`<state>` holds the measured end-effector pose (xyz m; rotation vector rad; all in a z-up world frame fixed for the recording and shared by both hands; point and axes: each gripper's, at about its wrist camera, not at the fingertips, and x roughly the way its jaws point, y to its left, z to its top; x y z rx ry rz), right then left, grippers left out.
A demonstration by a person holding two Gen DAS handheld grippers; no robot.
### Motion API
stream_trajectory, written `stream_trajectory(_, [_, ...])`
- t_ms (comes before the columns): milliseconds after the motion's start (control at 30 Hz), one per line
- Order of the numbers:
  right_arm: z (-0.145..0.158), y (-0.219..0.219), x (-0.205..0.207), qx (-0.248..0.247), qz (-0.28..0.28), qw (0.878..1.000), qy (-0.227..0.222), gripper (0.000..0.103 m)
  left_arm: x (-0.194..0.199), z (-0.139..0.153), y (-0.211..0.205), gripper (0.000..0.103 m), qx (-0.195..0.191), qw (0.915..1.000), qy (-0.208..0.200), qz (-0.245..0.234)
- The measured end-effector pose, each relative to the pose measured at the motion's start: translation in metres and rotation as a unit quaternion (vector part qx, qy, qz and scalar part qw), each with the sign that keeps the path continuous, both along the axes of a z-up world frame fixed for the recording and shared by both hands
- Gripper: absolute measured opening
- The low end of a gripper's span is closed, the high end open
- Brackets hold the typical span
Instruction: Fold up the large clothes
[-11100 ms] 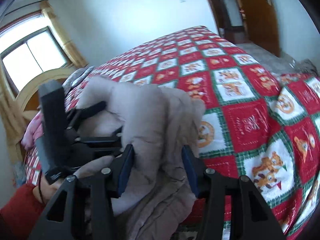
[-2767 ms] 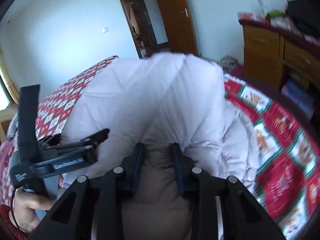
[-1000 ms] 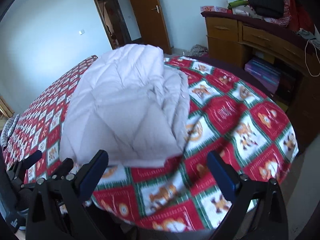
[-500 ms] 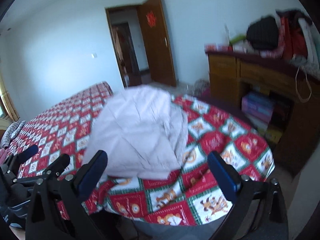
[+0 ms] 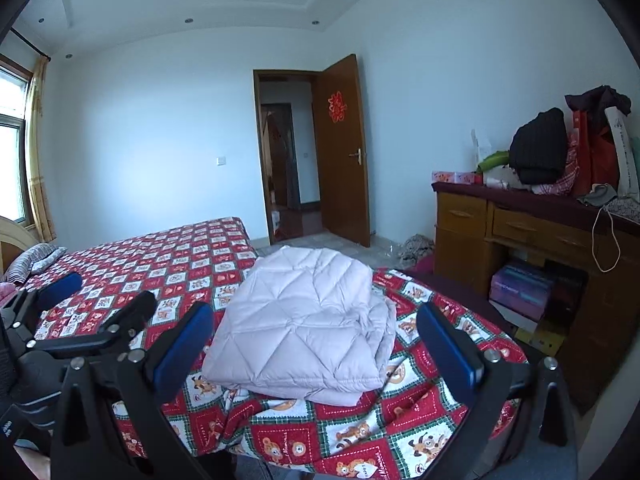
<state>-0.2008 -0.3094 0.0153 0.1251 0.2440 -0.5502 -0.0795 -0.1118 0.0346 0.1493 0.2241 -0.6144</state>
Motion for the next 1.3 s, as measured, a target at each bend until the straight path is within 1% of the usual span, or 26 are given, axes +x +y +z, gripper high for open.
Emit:
stream_trajectory(133, [-0.0002,-0.0011,-0.001,0.004,0.0,1.0,-0.005,0.103,-0.0034,0.002,0.0025,0.102,0.001,0.9999,-0.012,0.008])
stream_trajectory(467, [0.0007,0.0,-0.0025,0.003,-0.001,1.0,-0.007,0.103,-0.0016,-0.0005,0.0064,0.102,-0.004,0.9999,0.007,0.007])
stream_trajectory(1300, [-0.0005,-0.006,-0.0009,0.015,0.001,1.0,-0.005,0.103,-0.0037,-0.0013,0.0069,0.102,-0.002,0.9999,0.009,0.011])
